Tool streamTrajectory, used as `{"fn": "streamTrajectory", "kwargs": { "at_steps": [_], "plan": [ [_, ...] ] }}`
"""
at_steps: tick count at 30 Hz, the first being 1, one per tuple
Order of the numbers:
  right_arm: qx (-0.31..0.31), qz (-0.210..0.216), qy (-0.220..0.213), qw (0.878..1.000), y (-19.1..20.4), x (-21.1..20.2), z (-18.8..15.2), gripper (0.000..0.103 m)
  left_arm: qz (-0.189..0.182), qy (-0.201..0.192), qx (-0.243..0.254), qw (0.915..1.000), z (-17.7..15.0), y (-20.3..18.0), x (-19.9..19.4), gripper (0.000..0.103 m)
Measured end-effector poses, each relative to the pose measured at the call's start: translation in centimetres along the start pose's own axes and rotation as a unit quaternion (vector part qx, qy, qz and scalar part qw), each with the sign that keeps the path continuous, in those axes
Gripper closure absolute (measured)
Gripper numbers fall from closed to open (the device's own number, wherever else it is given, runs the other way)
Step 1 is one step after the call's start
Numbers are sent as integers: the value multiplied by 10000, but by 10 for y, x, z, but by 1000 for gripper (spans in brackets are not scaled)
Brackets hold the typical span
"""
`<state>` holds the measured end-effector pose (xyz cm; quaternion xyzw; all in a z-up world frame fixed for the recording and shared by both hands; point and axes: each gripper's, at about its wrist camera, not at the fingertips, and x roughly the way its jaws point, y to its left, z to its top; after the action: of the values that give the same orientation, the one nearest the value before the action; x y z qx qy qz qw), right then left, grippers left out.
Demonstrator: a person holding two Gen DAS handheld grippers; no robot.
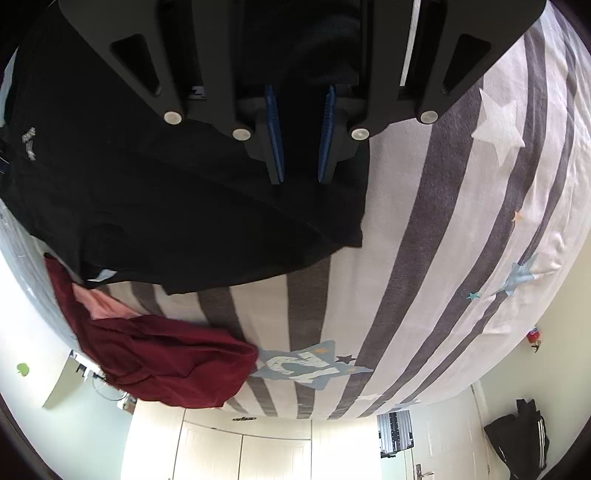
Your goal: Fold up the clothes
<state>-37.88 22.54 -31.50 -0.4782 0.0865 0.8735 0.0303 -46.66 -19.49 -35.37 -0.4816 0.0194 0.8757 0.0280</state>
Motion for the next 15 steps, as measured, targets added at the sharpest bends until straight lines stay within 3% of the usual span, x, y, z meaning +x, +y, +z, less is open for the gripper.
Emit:
{"fn": "streamTrajectory", "kwargs": {
  "at_steps": [2, 5, 9, 15],
  "plan": [
    [0, -48, 39, 10000, -3, 5, -1, 11, 246, 170, -173, 9994, 8, 15, 19, 93],
    [-14, -90, 81, 9999, -8, 10, -4, 11, 148, 139, -522, 9984, 17, 35, 24, 93],
    [54, -139, 105, 9998, -15, 16, -6, 11, 35, -465, -265, 9986, 25, 27, -9, 93],
    [192, -305, -83, 9993, -35, 7, 0, 11, -543, -756, 52, 9956, 17, -13, -69, 92]
  ]
}}
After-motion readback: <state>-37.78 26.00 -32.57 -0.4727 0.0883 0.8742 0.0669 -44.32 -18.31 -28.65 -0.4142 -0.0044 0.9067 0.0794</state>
